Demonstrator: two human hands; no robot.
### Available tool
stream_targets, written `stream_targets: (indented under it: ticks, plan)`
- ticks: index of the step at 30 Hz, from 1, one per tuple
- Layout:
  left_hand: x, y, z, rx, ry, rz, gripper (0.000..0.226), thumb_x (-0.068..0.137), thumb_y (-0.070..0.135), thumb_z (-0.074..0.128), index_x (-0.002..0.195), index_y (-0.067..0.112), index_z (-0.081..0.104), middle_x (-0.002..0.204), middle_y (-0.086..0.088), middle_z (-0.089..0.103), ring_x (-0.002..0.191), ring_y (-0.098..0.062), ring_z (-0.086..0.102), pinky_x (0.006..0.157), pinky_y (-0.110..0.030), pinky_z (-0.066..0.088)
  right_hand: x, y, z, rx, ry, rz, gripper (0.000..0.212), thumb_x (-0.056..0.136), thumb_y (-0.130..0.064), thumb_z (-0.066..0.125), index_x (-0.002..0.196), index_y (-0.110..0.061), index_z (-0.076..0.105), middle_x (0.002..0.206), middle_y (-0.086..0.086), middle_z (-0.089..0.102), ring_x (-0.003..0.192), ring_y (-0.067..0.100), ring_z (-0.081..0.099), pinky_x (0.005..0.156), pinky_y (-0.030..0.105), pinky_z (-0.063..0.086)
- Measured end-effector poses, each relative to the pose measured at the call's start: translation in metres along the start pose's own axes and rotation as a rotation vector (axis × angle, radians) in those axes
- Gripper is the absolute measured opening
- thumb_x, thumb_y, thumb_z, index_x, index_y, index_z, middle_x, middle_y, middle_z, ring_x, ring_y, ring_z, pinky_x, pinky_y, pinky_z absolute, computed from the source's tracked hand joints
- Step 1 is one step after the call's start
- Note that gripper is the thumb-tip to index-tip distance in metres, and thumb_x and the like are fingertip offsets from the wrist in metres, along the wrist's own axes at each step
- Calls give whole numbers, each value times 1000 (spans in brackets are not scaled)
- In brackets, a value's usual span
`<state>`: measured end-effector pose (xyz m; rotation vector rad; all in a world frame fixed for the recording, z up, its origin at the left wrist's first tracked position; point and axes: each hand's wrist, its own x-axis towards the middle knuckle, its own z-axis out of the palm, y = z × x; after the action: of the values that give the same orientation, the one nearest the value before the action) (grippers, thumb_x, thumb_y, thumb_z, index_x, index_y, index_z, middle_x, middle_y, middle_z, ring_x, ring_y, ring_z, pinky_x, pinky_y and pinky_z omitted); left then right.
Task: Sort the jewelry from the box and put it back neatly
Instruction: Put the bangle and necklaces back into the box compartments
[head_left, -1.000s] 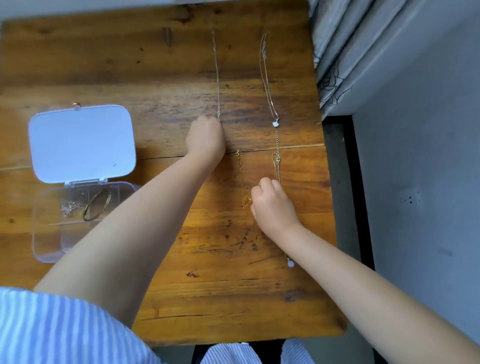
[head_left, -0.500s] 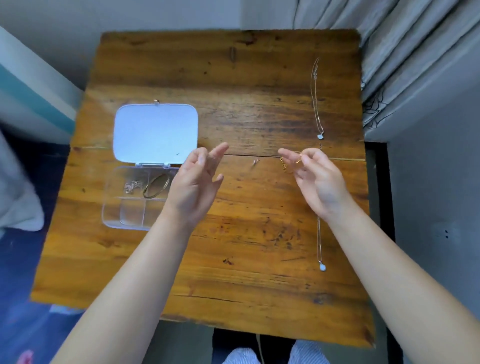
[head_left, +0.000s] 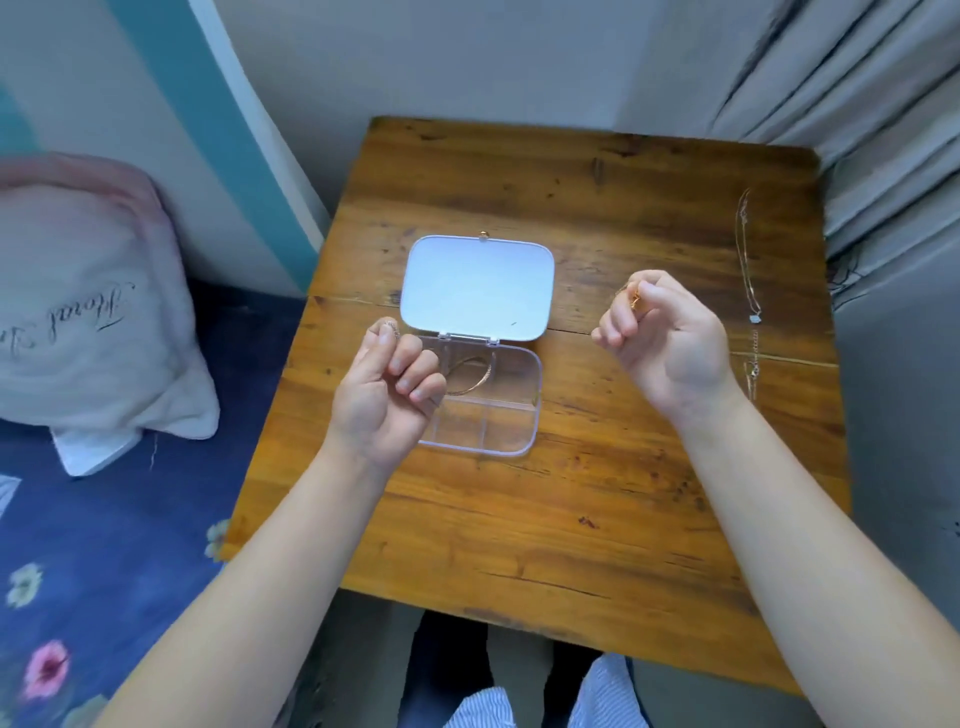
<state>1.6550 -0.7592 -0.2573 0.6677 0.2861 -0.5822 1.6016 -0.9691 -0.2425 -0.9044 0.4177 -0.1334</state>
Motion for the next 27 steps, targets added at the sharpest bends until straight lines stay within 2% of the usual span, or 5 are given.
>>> stream_targets:
  ticks: [7, 19, 23, 25, 27]
  plan:
    - [12, 38, -37, 25, -58, -85, 36, 102, 19, 23, 71, 20, 42, 37, 8, 42, 32, -4, 39, 35, -12, 35, -2, 34, 46, -107, 50, -33, 37, 90, 0, 22, 63, -11, 43, 33, -7, 46, 37, 11, 43, 55, 27, 39]
    - [38, 36, -86, 266, 82, -113, 37, 102, 7, 26, 70, 14, 43, 49, 4, 55, 45, -6, 55, 55, -18, 58, 33, 82, 30, -236, 324, 29, 35, 90, 1, 26, 63, -11, 44, 30, -7, 47, 34, 9, 46, 59, 27, 46]
    - [33, 36, -93, 862, -27, -34, 35, 98, -4, 31, 73, 16, 44, 71, -2, 51, 69, -9, 52, 71, -12, 48, 44, 93, 29, -346, 355, 44, 33, 90, 3, 30, 64, -12, 44, 33, -6, 52, 41, 11, 49, 58, 26, 43]
    - [31, 33, -96, 1269, -106, 46, 32, 95, -5, 40, 76, 19, 51, 76, -3, 58, 73, -8, 54, 67, -5, 44, 47, 99, 29, -659, 373, 44, 28, 89, 0, 36, 67, -13, 47, 47, -1, 55, 52, 13, 49, 58, 25, 40]
    - [31, 29, -100, 1572, -167, 169, 22, 90, -5, 50, 85, 12, 64, 83, -12, 67, 78, -20, 60, 67, -15, 45, 49, 107, 28, -1116, 362, 26, 17, 87, -4, 43, 78, -7, 56, 62, 6, 59, 62, 18, 52, 62, 27, 38]
